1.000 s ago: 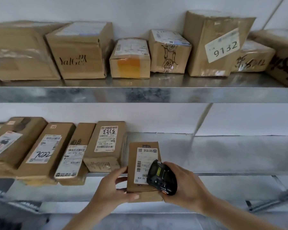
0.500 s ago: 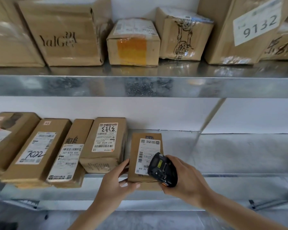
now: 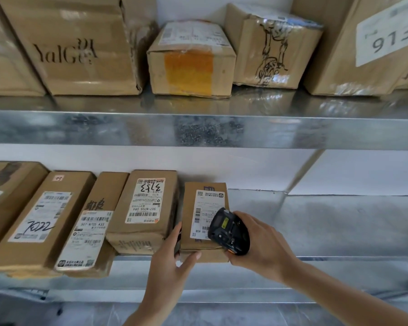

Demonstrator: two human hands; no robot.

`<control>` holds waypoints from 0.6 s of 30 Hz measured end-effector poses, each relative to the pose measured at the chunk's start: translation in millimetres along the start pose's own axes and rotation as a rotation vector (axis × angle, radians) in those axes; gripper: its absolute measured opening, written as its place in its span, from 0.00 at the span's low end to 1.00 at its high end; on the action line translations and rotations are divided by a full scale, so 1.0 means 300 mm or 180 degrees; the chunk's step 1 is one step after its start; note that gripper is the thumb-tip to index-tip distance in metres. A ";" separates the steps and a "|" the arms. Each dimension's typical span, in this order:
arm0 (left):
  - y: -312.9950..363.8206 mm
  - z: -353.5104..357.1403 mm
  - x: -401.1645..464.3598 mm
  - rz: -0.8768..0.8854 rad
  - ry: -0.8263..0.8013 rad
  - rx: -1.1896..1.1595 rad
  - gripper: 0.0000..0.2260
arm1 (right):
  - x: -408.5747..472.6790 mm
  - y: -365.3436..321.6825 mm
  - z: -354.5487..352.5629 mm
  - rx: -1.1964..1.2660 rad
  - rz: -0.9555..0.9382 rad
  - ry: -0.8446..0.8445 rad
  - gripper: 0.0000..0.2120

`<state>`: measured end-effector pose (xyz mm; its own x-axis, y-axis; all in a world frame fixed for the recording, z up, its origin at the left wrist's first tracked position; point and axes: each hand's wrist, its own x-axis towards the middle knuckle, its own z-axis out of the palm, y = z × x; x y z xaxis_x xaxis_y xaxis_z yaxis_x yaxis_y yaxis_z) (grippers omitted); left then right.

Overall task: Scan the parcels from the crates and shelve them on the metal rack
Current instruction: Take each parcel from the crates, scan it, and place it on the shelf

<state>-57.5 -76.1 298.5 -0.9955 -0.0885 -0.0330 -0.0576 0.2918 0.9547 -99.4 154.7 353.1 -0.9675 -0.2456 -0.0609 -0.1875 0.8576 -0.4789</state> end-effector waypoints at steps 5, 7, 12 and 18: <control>-0.017 0.016 0.006 0.0003 -0.0026 0.0044 0.35 | 0.021 0.013 0.006 0.0043 -0.0011 -0.0007 0.35; -0.018 0.025 0.007 0.0046 0.0016 0.0064 0.36 | 0.027 0.017 0.008 0.0061 -0.0014 0.0000 0.35; -0.016 0.037 0.023 0.0020 0.0048 0.0123 0.36 | 0.047 0.021 0.008 0.0091 -0.0060 0.0016 0.35; -0.015 0.039 0.041 -0.0017 0.0063 0.0218 0.34 | 0.070 0.023 0.002 0.0123 -0.0072 -0.0001 0.34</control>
<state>-70.5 -67.5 290.3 -0.9936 -0.1089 -0.0314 -0.0685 0.3558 0.9321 -121.0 155.3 347.9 -0.9630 -0.2649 -0.0499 -0.2027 0.8337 -0.5136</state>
